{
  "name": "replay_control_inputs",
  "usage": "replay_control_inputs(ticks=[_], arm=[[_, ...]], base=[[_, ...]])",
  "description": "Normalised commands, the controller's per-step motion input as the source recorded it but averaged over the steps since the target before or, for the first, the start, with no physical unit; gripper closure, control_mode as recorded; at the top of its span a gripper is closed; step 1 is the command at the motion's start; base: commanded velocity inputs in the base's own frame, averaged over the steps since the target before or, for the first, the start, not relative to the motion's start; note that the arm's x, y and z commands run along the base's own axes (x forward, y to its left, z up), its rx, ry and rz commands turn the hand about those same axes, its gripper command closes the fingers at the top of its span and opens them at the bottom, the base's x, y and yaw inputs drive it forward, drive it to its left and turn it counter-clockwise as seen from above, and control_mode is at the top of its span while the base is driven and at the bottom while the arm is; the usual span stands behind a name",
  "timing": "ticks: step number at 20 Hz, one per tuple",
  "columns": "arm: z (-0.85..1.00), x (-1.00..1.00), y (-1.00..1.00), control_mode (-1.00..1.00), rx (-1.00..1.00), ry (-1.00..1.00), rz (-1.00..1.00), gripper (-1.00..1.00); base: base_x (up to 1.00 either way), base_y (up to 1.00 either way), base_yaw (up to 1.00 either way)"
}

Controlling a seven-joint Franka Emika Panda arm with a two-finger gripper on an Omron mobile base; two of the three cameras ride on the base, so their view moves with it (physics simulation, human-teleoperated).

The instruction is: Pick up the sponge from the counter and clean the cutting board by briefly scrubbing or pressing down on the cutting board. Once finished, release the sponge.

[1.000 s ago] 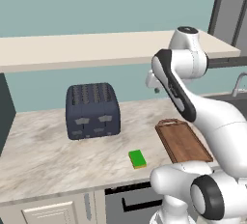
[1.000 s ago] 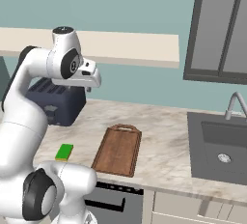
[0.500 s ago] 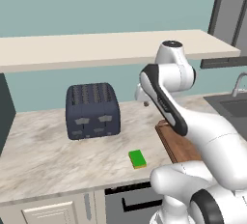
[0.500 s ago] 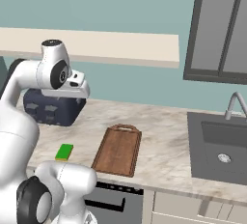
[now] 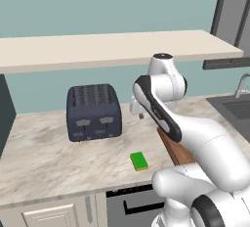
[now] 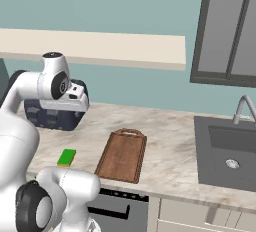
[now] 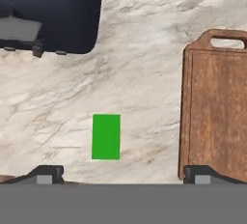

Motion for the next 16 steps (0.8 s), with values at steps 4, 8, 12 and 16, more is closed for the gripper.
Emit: replay_control_inputs(ticks=[4, 8, 12, 16], arm=[[-0.48, 0.0, 0.01, -1.0, 0.0, 0.09, 0.0, -1.0], [-0.46, 0.0, 0.0, -1.0, 0.0, 0.09, 0.0, -1.0], [-0.23, 0.0, 0.06, -1.0, 0.0, 0.1, 0.0, -1.0], [-0.2, 0.01, 0.02, -1.0, 0.0, 0.03, 0.0, -1.0]], base=[[0.0, 0.0, 0.0], [0.0, 0.0, 0.0], [0.0, 0.0, 0.0], [0.0, 0.0, 0.0]])
